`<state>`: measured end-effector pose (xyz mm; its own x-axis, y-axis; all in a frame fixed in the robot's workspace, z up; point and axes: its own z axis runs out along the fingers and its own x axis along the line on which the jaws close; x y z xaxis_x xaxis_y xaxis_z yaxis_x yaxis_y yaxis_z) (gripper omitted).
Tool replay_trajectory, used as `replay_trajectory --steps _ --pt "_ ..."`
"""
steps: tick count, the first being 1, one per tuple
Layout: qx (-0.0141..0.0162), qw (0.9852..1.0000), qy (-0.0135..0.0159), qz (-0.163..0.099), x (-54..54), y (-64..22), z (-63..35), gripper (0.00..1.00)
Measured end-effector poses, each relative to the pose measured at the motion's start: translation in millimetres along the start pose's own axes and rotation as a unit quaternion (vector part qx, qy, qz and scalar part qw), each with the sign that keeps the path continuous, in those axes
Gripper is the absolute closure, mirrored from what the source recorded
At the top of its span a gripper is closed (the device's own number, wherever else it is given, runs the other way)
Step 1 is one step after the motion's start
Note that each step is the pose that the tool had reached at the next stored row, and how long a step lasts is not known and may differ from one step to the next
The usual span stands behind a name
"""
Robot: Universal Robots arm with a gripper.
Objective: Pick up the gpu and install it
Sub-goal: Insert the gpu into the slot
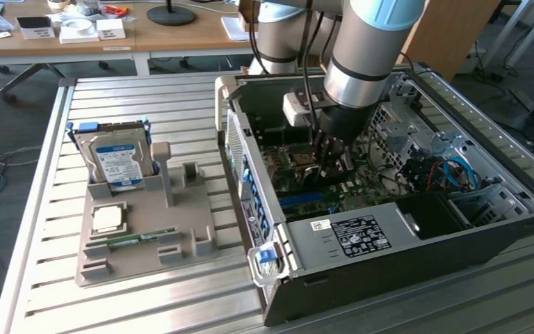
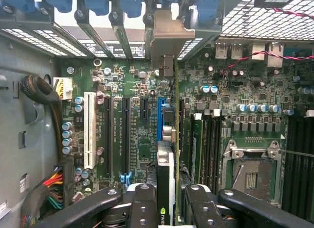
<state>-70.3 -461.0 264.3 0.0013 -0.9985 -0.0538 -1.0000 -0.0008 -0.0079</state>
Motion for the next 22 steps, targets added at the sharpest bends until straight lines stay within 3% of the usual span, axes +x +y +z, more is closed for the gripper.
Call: replay_trajectory --steps 22 --pt "0.0000 1.0000 0.0000 0.000 2.0 5.2 3.7 0.73"
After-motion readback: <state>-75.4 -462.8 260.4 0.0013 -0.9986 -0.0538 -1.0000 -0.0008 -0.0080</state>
